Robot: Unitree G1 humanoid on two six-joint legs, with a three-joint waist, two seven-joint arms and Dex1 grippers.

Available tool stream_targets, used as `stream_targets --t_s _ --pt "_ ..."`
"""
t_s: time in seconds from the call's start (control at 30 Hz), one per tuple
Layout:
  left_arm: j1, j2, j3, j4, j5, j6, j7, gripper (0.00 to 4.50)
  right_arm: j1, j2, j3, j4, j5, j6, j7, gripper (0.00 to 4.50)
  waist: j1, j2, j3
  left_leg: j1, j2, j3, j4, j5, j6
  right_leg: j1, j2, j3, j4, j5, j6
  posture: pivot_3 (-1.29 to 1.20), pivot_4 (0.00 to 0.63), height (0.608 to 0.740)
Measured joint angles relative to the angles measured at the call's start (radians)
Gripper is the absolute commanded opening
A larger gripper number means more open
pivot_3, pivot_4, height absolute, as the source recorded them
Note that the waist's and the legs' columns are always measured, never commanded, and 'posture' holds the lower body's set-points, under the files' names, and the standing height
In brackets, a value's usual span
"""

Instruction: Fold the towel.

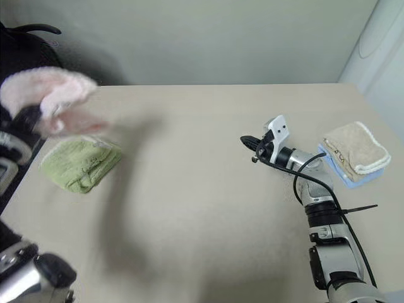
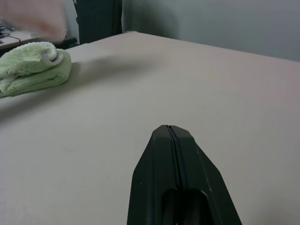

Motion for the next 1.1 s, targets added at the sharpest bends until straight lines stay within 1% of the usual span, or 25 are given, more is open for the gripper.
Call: stream_targets --t_s 0.13,0.2,0.27,0.4,0.53,0.57,0.7,0.8,0.93,1.1 --pt "0.168 -0.08 -0.011 0.07 0.061 -0.076 -0.074 0.01 -0.008 0.019 0.007 0.014 -0.003 -0.012 0.006 0.0 0.002 -0.001 0.0 -0.001 0.0 0.0 0.002 0.0 0.001 0.0 0.0 0.0 0.003 0.0 -0.001 0.0 0.15 0.74" --pt "0.228 -0.127 -0.031 0.091 0.087 -0.122 -0.109 0.7 -0.01 0.019 0.007 0.019 -0.004 -0.016 0.008 0.0 0.004 -0.002 0.0 0.0 0.0 0.0 0.003 -0.001 0.001 0.0 0.0 0.0 0.004 0.0 -0.001 0.0 0.15 0.74" --pt "0.246 -0.154 -0.034 0.098 0.089 -0.158 -0.134 1.31 -0.011 0.019 0.007 0.023 -0.005 -0.018 0.01 0.0 0.006 -0.002 0.0 0.0 0.0 0.0 0.003 -0.001 0.001 0.0 0.0 0.0 0.005 0.0 -0.002 0.0 0.15 0.74" --pt "0.261 -0.177 -0.028 0.099 0.074 -0.185 -0.156 2.8 -0.012 0.015 0.007 0.023 -0.007 -0.018 0.017 0.0 0.006 -0.002 0.0 0.001 0.0 0.0 0.002 0.0 0.001 0.0 0.0 0.0 0.006 0.0 -0.003 0.0 0.15 0.74" --pt "0.257 -0.18 -0.022 0.102 0.04 -0.189 -0.165 4.27 -0.012 0.016 0.007 0.022 -0.012 -0.018 0.018 0.0 0.006 -0.002 0.0 0.0 0.0 0.0 0.002 0.0 0.001 0.0 0.0 0.0 0.006 0.0 -0.003 0.0 0.15 0.74" --pt "0.256 -0.179 -0.022 0.102 0.029 -0.189 -0.166 4.47 -0.011 0.016 0.007 0.02 -0.012 -0.018 0.018 0.0 0.006 -0.002 0.0 0.0 0.0 0.0 0.002 0.0 0.001 0.0 0.0 0.0 0.006 0.0 -0.003 0.0 0.15 0.74" --pt "0.26 -0.171 -0.022 0.102 0.025 -0.194 -0.162 4.47 -0.006 0.016 0.007 0.005 -0.012 -0.017 0.018 0.0 0.003 -0.002 0.0 0.001 0.0 0.0 0.001 0.0 0.0 0.0 0.0 0.0 0.006 0.0 -0.003 0.0 0.15 0.74" --pt "0.29 -0.164 -0.016 0.082 0.025 -0.205 -0.151 4.47 0.0 0.019 0.007 -0.005 -0.012 -0.011 0.017 0.0 -0.001 -0.002 0.0 0.0 0.0 0.0 0.001 0.0 0.0 0.0 0.0 0.0 0.005 0.0 -0.003 0.0 0.15 0.74" --pt "0.377 -0.179 0.046 -0.012 -0.011 -0.227 -0.139 4.47 0.023 0.016 0.005 -0.031 -0.011 -0.001 0.017 0.0 -0.009 -0.003 -0.001 0.0 0.0 0.0 0.0 -0.001 0.0 -0.001 0.0 0.0 0.003 -0.001 -0.003 0.0 0.15 0.74" --pt "0.463 -0.22 0.1 -0.159 -0.108 -0.245 -0.135 4.47 0.038 0.016 0.005 -0.034 -0.011 0.01 0.017 0.0 -0.013 -0.003 0.0 0.0 0.0 0.0 0.0 -0.001 0.0 -0.001 0.0 0.0 0.004 -0.001 -0.003 0.0 0.15 0.74"
